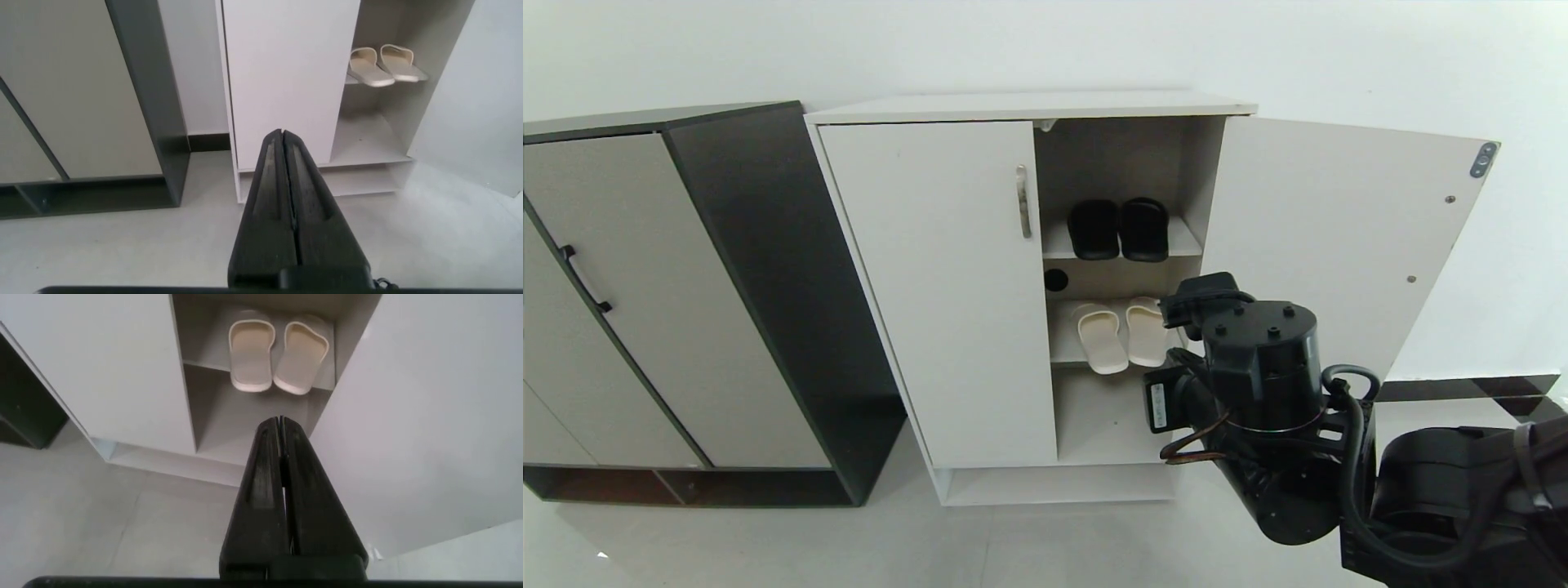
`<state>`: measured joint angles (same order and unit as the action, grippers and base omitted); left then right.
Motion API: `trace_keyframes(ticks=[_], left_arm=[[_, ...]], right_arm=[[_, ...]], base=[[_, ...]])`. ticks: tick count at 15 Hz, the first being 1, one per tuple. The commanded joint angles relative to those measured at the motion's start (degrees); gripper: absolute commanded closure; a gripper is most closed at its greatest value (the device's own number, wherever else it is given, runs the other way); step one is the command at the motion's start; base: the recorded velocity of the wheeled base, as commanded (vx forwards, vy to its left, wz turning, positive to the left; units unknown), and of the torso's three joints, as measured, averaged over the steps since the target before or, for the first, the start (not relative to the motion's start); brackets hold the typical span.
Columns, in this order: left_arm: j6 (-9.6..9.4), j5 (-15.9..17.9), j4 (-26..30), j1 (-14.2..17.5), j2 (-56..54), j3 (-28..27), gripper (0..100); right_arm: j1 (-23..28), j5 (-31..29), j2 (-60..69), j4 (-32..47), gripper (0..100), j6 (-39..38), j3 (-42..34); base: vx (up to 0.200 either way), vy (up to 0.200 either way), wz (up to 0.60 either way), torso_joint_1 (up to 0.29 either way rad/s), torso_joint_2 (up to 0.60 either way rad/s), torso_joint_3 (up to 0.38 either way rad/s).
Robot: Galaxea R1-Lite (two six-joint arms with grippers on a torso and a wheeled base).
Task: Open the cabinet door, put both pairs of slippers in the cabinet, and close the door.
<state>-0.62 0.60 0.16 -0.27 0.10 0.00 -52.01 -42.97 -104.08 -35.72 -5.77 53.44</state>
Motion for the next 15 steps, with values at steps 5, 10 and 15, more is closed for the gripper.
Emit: trace_keyframes(ticks=[5,10,15], left_arm=[[0.01,0.0,-0.1,0.0,0.1,0.0,100],[0.01,0.0,0.0,0.0,0.1,0.0,100],[0.01,0.0,-0.1,0.0,0.1,0.0,100]], right_arm=[[0.0,0.0,-0.2,0.0,100,0.3,0.0],[0.1,0.0,-0.2,-0.1,100,0.2,0.0],[0.1,0.0,-0.2,-0.1,100,0.2,0.0]], base=[[0.000,0.000,0.00,0.016,-0.17,-0.241],[0.000,0.000,0.00,0.083,-0.51,-0.356],[0.000,0.000,0.00,0.134,-0.47,-0.330]])
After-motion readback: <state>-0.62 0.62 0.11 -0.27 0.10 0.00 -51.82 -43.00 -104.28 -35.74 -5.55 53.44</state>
